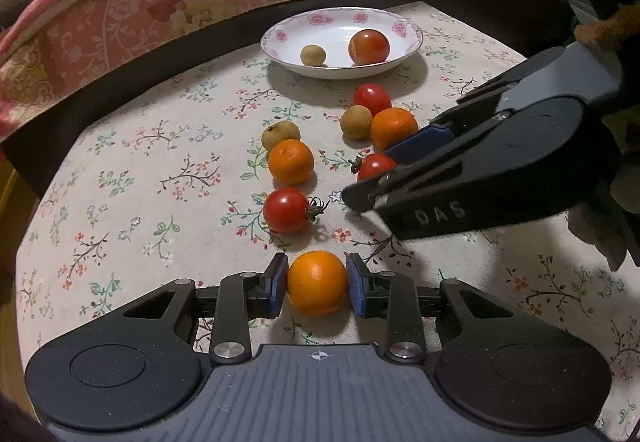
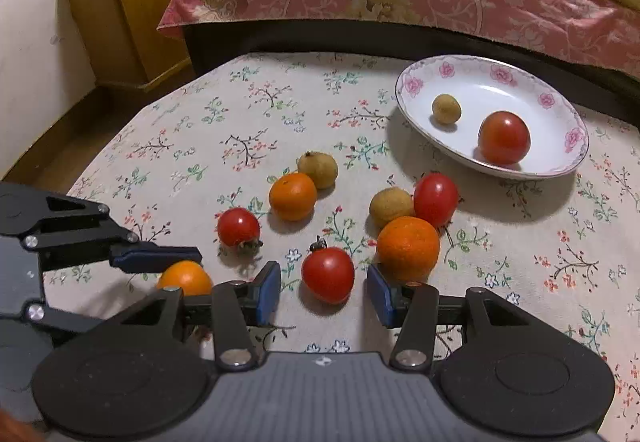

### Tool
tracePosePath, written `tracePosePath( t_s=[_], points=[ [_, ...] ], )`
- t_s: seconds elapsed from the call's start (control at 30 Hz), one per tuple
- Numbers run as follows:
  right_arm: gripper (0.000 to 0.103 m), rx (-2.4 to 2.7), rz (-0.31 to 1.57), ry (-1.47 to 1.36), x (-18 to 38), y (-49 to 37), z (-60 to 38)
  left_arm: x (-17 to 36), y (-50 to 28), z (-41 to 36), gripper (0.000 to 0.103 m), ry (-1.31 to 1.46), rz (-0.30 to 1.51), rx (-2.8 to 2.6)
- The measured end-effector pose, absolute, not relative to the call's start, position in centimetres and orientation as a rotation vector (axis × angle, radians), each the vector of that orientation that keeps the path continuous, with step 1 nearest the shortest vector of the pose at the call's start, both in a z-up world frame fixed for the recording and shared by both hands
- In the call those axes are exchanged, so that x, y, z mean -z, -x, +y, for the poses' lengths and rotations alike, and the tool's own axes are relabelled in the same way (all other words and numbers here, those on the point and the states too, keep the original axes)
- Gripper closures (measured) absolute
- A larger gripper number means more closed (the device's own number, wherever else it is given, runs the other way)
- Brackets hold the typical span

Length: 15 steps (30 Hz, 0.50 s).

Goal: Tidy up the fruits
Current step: 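Grasp a tangerine with the left tool while the right tool grasps a red cherry tomato, then hold the tangerine and cherry tomato in both tools, adjusting grips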

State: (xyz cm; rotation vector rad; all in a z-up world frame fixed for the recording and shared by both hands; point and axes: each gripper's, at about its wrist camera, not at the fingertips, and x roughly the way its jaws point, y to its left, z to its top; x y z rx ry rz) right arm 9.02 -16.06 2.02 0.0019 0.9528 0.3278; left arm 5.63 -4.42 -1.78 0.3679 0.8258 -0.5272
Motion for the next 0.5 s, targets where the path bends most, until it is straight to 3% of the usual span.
tracePosePath(
  t_s=[0.2, 0.5],
  points=[
    [0.074, -0.314, 0.965, -0.002, -2.1, -9.3, -16.3, 1.8, -5.2, -4.3, 0.064, -0.378, 0.823, 0.534],
    [0.075, -0.304, 1.003, 0.021, -2.8, -7.2, -17.0, 1.2, -4.3, -4.9, 0.064, -0.346, 0.812, 0.59]
  ],
)
